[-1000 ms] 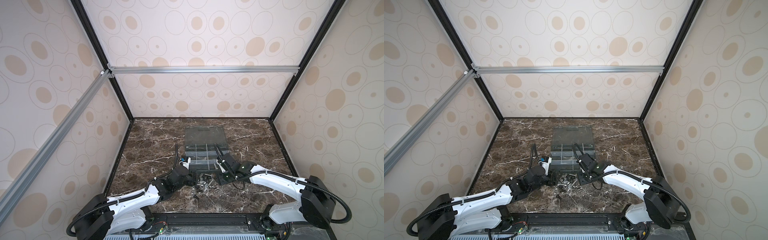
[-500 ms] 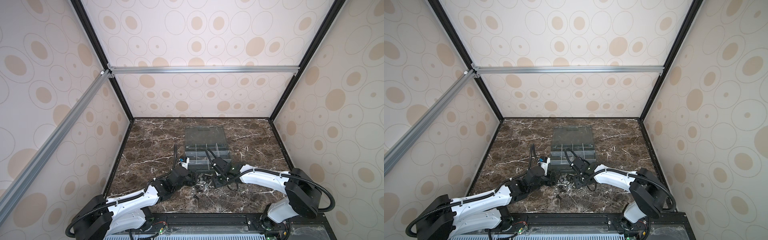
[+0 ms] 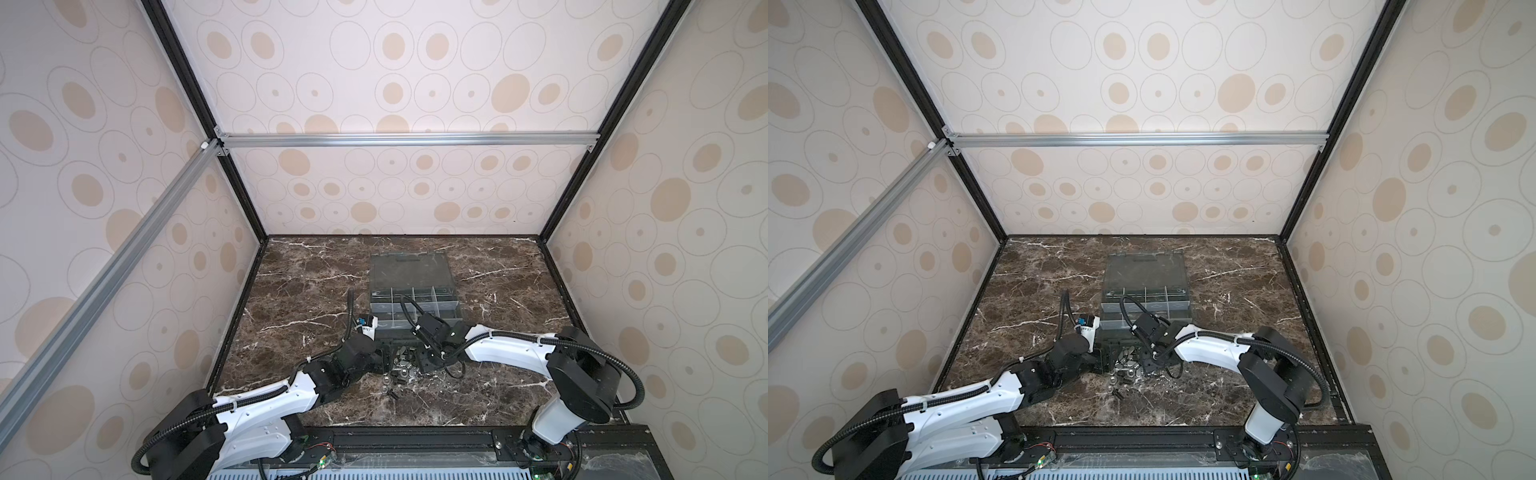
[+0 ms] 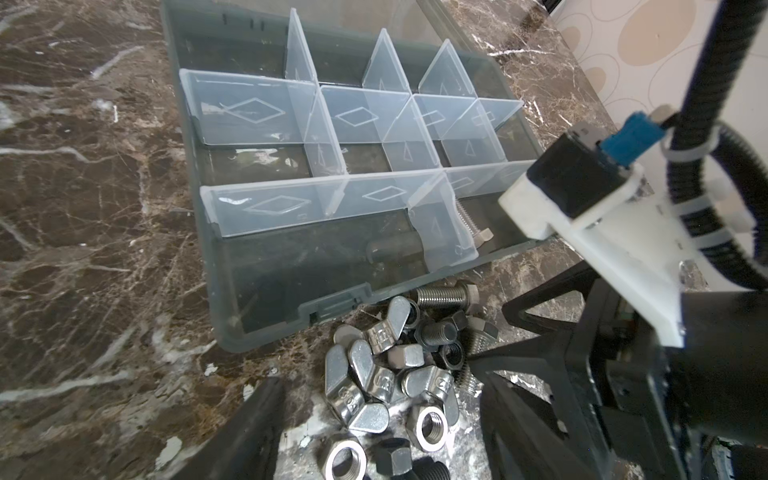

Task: Sort the screws and nuts into containers
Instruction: 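Grasp another silver hex bolt from the pile with the right gripper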

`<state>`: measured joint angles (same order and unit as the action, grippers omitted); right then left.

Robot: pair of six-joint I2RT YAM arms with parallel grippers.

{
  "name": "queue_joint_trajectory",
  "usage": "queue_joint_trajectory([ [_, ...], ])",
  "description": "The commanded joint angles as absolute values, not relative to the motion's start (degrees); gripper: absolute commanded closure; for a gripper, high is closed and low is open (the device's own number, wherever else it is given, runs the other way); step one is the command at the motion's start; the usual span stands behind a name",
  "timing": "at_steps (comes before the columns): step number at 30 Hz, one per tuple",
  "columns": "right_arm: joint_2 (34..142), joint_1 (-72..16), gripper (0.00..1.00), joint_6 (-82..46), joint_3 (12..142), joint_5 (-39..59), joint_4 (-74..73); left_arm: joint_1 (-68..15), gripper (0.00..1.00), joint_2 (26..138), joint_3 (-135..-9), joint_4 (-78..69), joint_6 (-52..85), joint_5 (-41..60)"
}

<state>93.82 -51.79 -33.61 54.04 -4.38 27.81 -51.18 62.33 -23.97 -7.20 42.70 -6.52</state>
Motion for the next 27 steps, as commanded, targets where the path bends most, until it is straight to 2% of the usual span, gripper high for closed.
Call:
queue_joint_trajectory([
  [1,94.8,-52.3,0.37,-35.0,55.1,-6.5,28.5,-51.8,0.26,61.5,-23.7,-8.1,43.9,-7.3],
  [27,89.7,-52.3,0.35,-36.7,48.8,-9.6,31.1,-51.8,0.25,63.5,-24.4,-9.1,43.8,-6.2],
])
